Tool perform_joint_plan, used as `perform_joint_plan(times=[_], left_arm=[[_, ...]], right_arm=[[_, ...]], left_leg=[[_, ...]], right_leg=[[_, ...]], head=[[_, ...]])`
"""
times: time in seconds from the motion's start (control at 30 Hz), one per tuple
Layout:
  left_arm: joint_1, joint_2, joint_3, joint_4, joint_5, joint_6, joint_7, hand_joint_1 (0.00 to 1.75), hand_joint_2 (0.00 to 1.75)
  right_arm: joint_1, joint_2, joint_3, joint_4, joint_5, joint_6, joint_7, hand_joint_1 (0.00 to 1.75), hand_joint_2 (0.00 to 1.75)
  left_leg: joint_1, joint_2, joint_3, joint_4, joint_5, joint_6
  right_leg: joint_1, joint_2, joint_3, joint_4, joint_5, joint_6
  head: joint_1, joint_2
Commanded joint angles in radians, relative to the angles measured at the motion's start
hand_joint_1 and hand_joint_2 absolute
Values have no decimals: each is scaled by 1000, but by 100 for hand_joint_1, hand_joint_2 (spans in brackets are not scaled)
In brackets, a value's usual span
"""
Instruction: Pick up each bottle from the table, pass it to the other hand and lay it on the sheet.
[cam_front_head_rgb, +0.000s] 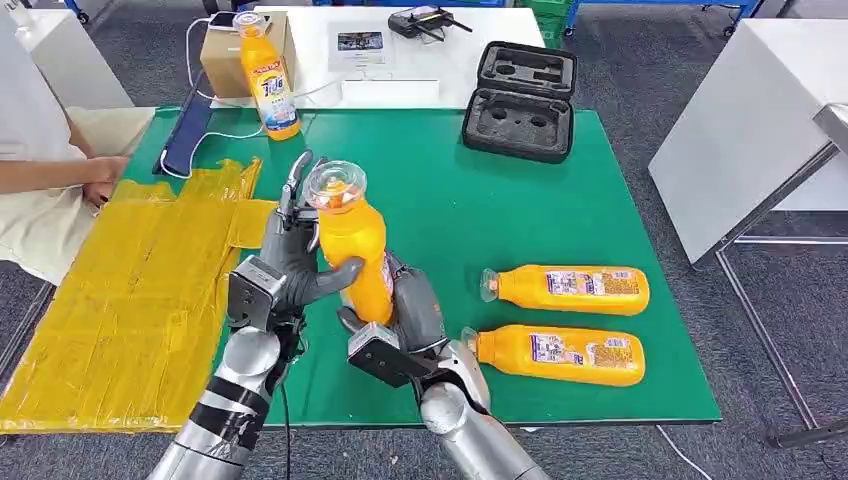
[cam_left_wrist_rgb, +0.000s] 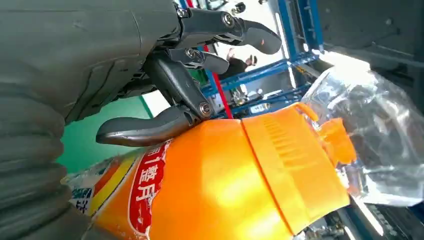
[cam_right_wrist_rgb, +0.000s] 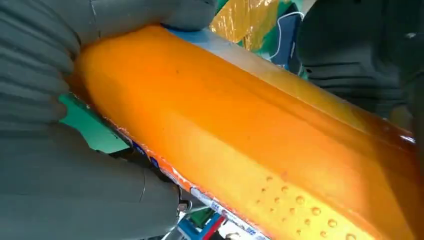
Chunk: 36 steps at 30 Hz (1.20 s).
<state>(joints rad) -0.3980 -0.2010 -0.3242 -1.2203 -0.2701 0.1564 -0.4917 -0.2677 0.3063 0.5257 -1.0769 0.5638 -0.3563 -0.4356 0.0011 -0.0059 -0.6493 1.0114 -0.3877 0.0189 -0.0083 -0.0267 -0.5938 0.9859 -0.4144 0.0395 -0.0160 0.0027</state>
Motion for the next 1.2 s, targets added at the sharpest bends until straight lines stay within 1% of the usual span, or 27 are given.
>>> perform_joint_plan(times=[0.03, 0.13, 0.17, 0.2, 0.23, 0.3, 0.37, 0.4, 0.43, 0.5, 0.53, 0.57, 0.6, 0.63, 0.67, 0.7, 0.8, 0.87, 0.9, 0.93, 0.97, 1.03, 1.07, 1.1, 1.13, 1.17, 1.2], left_arm=[[-89, -10, 43, 242, -45, 38, 29, 0, 175], [-91, -10, 35, 255, -56, 35, 33, 0, 175], [-91, -9, 34, 262, -59, 29, 34, 0, 175], [-89, -6, 30, 266, -65, 27, 34, 0, 175], [-85, -5, 30, 267, -66, 24, 34, 0, 175], [-79, 1, 25, 268, -70, 16, 32, 0, 175], [-68, 6, 20, 260, -74, 4, 30, 0, 175], [-62, 9, 17, 253, -70, -18, 30, 0, 175], [-57, 10, 17, 249, -67, -30, 30, 0, 175], [-47, 13, 12, 239, -64, -51, 27, 0, 175], [-45, 12, 12, 239, -64, -51, 27, 0, 175], [-44, 13, 12, 238, -64, -51, 27, 0, 175], [-44, 13, 12, 238, -64, -51, 27, 0, 175], [-44, 13, 12, 238, -64, -51, 27, 0, 175], [-44, 13, 12, 238, -64, -51, 27, 0, 175], [-44, 13, 13, 237, -64, -52, 27, 0, 175], [-33, 18, 13, 224, -59, -69, 25, 0, 175], [-22, 24, 15, 210, -48, -91, 22, 0, 175], [-18, 27, 16, 204, -46, -96, 22, 0, 175], [-16, 29, 17, 201, -46, -96, 22, 0, 175], [-5, 32, 21, 188, -46, -96, 24, 0, 175], [5, 37, 25, 178, -46, -97, 25, 0, 175], [14, 40, 31, 167, -46, -98, 28, 0, 175], [19, 42, 34, 162, -46, -99, 29, 0, 175], [23, 45, 36, 157, -46, -100, 27, 0, 175], [23, 45, 36, 157, -46, -100, 27, 0, 175], [23, 45, 36, 157, -46, -100, 27, 0, 175]], right_arm=[[-42, -11, 195, 20, 26, -8, -59, 175, 175], [-41, -13, 192, 18, 25, -13, -58, 175, 175], [-42, -14, 188, 20, 27, -18, -55, 175, 175], [-42, -18, 182, 23, 27, -22, -52, 175, 175], [-41, -21, 177, 25, 27, -27, -51, 175, 175], [-42, -28, 167, 27, 30, -35, -50, 175, 175], [-40, -38, 148, 24, 33, -48, -46, 175, 175], [-38, -43, 139, 16, 44, -60, -45, 175, 175], [-38, -50, 129, 6, 49, -69, -45, 175, 175], [-32, -65, 97, -37, 57, -96, -40, 175, 175], [-36, -70, 91, -43, 54, -94, -42, 175, 175], [-34, -73, 89, -49, 55, -93, -41, 175, 175], [-34, -73, 89, -49, 55, -93, -41, 175, 175], [-34, -73, 89, -49, 55, -93, -41, 175, 175], [-34, -73, 89, -49, 55, -93, -41, 175, 175], [-32, -71, 91, -51, 57, -91, -39, 175, 175], [-22, -87, 46, -97, 67, -123, -22, 175, 175], [-16, -105, 10, -132, 84, -138, -12, 175, 175], [-10, -110, -8, -147, 88, -146, -9, 175, 175], [-8, -113, -19, -155, 89, -154, -7, 175, 175], [5, -123, -54, -190, 91, -171, -5, 175, 175], [17, -136, -91, -224, 92, -187, -4, 175, 175], [34, -139, -132, -261, 91, -192, -2, 175, 175], [40, -139, -152, -274, 88, -191, -1, 175, 175], [42, -146, -166, -284, 82, -185, -4, 175, 175], [42, -146, -166, -284, 82, -185, -4, 175, 175], [42, -146, -166, -284, 82, -185, -4, 175, 175]], left_leg=[[0, 3, 4, -1, -2, -1], [0, 5, 12, -1, -5, -3], [0, 4, 10, -1, -4, -2], [0, 3, 5, -1, -2, -1], [0, 3, 7, -1, -3, -2], [0, 4, 7, -1, -3, -1], [0, 2, 4, -1, -1, -1], [0, 3, 8, -1, -3, -2], [0, 3, 6, -1, -2, -1], [0, 4, 8, -1, -3, -1], [0, 2, 4, -1, -2, -1], [0, 4, 7, -1, -3, -1], [-1, 3, 5, -1, -2, -1], [0, 3, 6, -1, -3, -1], [0, 3, 4, -1, -2, -1], [-1, 4, 6, -1, -3, -1], [0, 2, 3, -1, -1, -1], [-1, 3, 7, -1, -3, -2], [-1, 3, 5, -1, -2, -1], [-1, 4, 7, -1, -3, -1], [-1, 3, 4, -1, -2, -1], [-1, 3, 7, -1, -3, -1], [-1, 2, 5, -1, -2, -1], [-1, 2, 6, -1, -3, -1], [-1, 1, 3, -1, -1, -1], [-1, 2, 6, -1, -3, -1], [0, 1, 4, -1, -2, -1]], right_leg=[[0, 4, 3, -1, -1, -1], [0, 8, 11, -1, -4, -3], [0, 6, 9, -1, -3, -2], [0, 4, 4, -1, -1, -1], [0, 5, 7, -1, -2, -2], [0, 5, 6, -1, -2, -1], [0, 3, 3, -1, -1, -1], [0, 5, 7, -1, -2, -2], [-1, 4, 5, -1, -1, -1], [-1, 6, 7, -1, -2, -2], [0, 4, 4, -1, -1, -1], [0, 5, 7, -1, -2, -1], [-1, 5, 4, -1, -1, -1], [-1, 5, 6, -1, -2, -1], [-1, 4, 4, -1, -1, -1], [-1, 5, 5, -1, -2, -1], [0, 3, 3, -1, -1, -1], [-1, 5, 6, -1, -2, -2], [-1, 4, 4, -1, -1, -1], [-1, 5, 6, -1, -2, -1], [-1, 4, 4, -1, -1, -1], [-1, 5, 6, -1, -2, -1], [-1, 4, 4, -1, -1, -1], [-1, 4, 6, -1, -2, -1], [-1, 2, 3, -1, -1, 0], [-1, 4, 6, -1, -2, -1], [-1, 2, 4, -1, -1, -1]], head=[[0, 0], [0, 0], [0, 0], [0, 0], [0, 0], [0, 0], [0, 0], [0, 0], [0, 0], [0, 0], [0, 0], [0, 0], [0, 0], [0, 0], [0, 0], [0, 0], [0, 0], [0, 0], [0, 0], [0, 0], [0, 0], [0, 0], [0, 0], [0, 0], [0, 0], [0, 0], [0, 0]])
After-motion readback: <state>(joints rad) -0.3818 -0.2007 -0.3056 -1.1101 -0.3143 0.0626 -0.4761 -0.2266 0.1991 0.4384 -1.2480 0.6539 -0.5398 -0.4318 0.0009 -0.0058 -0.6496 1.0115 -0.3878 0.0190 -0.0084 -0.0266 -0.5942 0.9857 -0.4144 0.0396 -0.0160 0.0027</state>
